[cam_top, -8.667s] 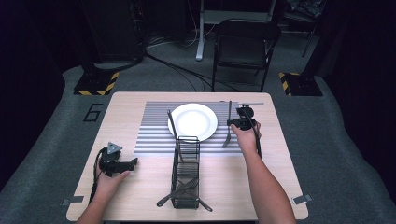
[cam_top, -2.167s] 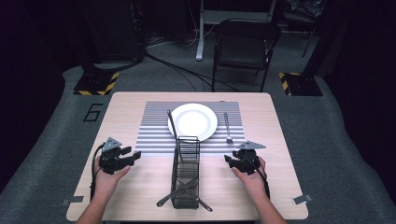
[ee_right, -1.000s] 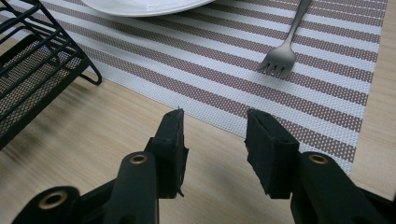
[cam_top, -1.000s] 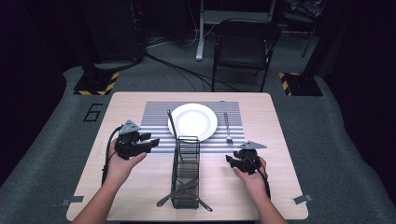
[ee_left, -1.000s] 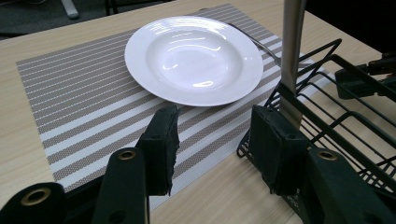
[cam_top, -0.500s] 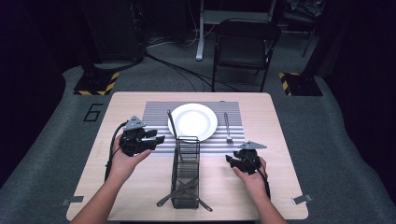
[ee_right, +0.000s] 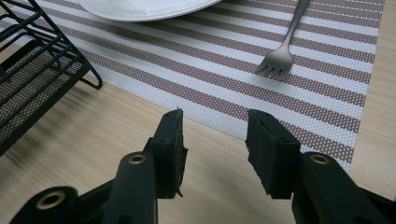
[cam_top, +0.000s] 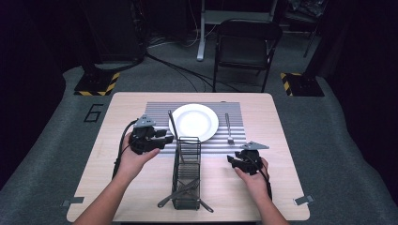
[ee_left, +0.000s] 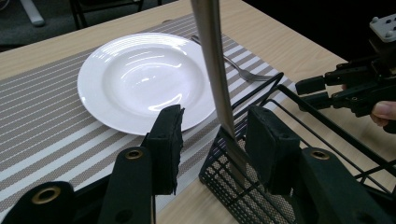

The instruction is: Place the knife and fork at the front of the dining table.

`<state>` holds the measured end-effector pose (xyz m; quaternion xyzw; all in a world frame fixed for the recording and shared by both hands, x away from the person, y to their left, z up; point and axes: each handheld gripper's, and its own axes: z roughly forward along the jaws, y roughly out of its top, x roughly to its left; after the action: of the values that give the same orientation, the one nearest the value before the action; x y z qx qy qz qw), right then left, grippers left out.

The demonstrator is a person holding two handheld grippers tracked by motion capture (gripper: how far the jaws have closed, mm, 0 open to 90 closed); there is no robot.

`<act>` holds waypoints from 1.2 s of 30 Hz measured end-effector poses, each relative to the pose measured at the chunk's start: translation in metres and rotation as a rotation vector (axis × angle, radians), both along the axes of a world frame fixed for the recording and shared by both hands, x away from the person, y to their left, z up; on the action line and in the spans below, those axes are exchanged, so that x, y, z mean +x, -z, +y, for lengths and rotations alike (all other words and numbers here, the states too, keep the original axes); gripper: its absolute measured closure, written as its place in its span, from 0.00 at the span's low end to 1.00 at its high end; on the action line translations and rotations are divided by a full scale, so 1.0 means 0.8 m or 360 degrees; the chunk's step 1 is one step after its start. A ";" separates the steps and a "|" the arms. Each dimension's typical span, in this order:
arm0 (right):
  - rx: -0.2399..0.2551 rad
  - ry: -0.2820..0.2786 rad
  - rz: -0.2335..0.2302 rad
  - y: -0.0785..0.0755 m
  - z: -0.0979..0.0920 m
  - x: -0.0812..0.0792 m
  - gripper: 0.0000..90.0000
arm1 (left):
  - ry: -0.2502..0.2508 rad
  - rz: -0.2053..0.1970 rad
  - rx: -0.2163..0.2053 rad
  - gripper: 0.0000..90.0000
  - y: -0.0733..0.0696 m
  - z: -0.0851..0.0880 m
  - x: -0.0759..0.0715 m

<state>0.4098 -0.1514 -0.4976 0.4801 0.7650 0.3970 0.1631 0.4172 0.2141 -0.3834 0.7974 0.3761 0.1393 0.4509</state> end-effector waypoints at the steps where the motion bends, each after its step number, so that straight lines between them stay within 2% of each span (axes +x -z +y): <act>1: 0.0001 0.0001 0.0000 0.000 0.000 0.000 0.62 | 0.0000 0.0005 0.0005 0.61 0.000 -0.002 0.000; 6: 0.0001 0.0001 0.0001 0.000 -0.001 0.000 0.62 | 0.0011 0.0029 -0.0013 0.60 0.002 -0.009 0.005; 10: 0.0004 0.0004 -0.0005 0.000 -0.003 0.001 0.62 | 0.0017 0.0028 0.0016 0.60 0.004 -0.014 0.009; 13: 0.0011 0.0003 0.0000 0.000 -0.003 0.001 0.62 | 0.0016 0.0059 -0.0010 0.61 0.006 -0.018 0.011; 18: 0.0012 0.0002 0.0009 0.001 -0.004 0.002 0.62 | 0.0030 0.0076 0.0002 0.63 0.011 -0.026 0.016; 28: 0.0041 0.0014 0.0021 0.002 -0.006 0.003 0.62 | 0.0044 0.0073 0.0019 0.74 0.016 -0.032 0.020; 32: 0.0045 0.0015 0.0025 0.002 -0.006 0.003 0.62 | 0.0043 0.0062 0.0008 0.78 0.017 -0.030 0.020; 34: 0.0044 0.0016 0.0024 0.002 -0.006 0.003 0.63 | 0.0045 0.0077 -0.0005 0.79 0.018 -0.030 0.020; 36: 0.0037 0.0015 0.0025 0.002 -0.006 0.003 0.62 | 0.0052 0.0059 0.0009 0.81 0.017 -0.030 0.019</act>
<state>0.4125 -0.1565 -0.4996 0.4887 0.7593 0.4012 0.1536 0.4322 0.1898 -0.3971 0.8072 0.3709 0.1183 0.4437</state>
